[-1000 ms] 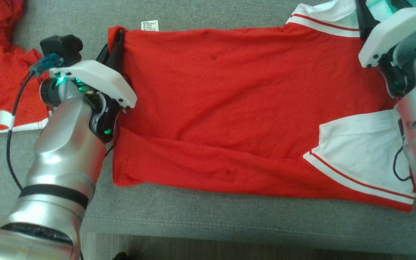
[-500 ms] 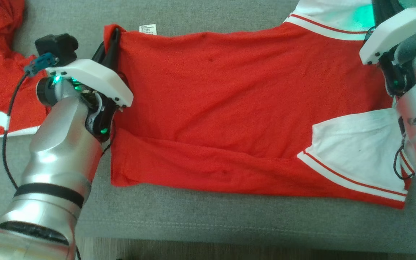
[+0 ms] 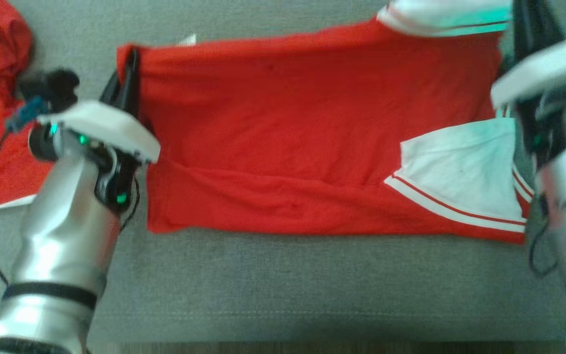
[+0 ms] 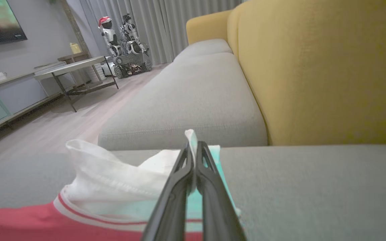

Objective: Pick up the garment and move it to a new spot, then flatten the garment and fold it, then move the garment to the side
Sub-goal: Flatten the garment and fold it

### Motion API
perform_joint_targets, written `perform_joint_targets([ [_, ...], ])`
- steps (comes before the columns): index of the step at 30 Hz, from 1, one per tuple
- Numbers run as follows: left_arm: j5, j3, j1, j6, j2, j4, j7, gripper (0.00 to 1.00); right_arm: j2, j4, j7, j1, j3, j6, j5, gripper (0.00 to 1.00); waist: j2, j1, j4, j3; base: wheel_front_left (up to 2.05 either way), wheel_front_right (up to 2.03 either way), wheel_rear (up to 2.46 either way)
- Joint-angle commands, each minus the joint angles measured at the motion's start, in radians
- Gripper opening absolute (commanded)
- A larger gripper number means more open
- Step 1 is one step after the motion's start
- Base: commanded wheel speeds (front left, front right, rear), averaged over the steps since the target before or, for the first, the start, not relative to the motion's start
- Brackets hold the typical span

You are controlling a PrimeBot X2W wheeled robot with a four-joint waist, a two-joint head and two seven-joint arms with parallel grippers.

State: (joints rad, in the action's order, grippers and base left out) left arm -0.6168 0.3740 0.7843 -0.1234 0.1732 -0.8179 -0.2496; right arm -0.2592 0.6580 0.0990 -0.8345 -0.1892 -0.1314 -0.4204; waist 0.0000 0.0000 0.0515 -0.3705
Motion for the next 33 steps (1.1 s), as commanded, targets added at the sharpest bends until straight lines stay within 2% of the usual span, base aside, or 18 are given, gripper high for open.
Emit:
perform_joint_targets([
  [1,0.011,-0.039,-0.013,0.002,0.049,0.043,-0.012,0.0,0.012,-0.067,-0.008,0.057,0.004,0.001,-0.004,0.0,0.0,0.0,-0.015,0.009,0.0,0.0,0.0],
  [10,0.009,-0.102,-0.177,0.023,0.053,0.157,-0.012,0.0,0.093,-0.319,-0.061,0.39,0.094,0.001,0.002,0.0,0.0,0.0,-0.031,0.019,0.0,0.0,0.0],
  [19,-0.016,-0.106,-0.295,0.028,0.045,0.184,-0.001,0.0,0.191,-0.542,-0.115,0.662,0.178,0.001,0.029,0.0,0.0,0.0,-0.043,0.023,0.0,0.0,0.0],
  [20,-0.02,-0.107,-0.309,0.033,0.047,0.181,0.005,0.6,0.2,-0.557,-0.137,0.699,0.186,0.001,0.033,0.0,0.0,0.0,-0.046,0.026,0.0,0.0,0.0],
  [21,-0.019,-0.106,-0.315,0.035,0.049,0.18,0.006,1.0,0.203,-0.564,-0.145,0.712,0.188,0.001,0.032,0.34,0.0,0.0,-0.047,0.027,0.0,0.0,0.0],
  [22,-0.018,-0.105,-0.32,0.037,0.051,0.183,0.005,1.0,0.205,-0.568,-0.15,0.726,0.193,0.001,0.033,1.0,0.0,0.0,-0.047,0.029,0.0,0.0,0.0],
  [29,0.034,-0.11,-0.356,0.082,0.072,0.24,-0.008,1.0,0.208,-0.61,-0.137,0.778,0.186,0.001,0.057,1.0,0.0,0.0,-0.048,0.045,0.0,0.0,0.0],
  [33,0.096,-0.139,-0.401,0.129,0.091,0.354,-0.011,1.0,0.209,-0.672,-0.101,0.782,0.188,0.001,0.103,1.0,0.0,0.0,-0.054,0.065,0.0,0.0,0.0],
])
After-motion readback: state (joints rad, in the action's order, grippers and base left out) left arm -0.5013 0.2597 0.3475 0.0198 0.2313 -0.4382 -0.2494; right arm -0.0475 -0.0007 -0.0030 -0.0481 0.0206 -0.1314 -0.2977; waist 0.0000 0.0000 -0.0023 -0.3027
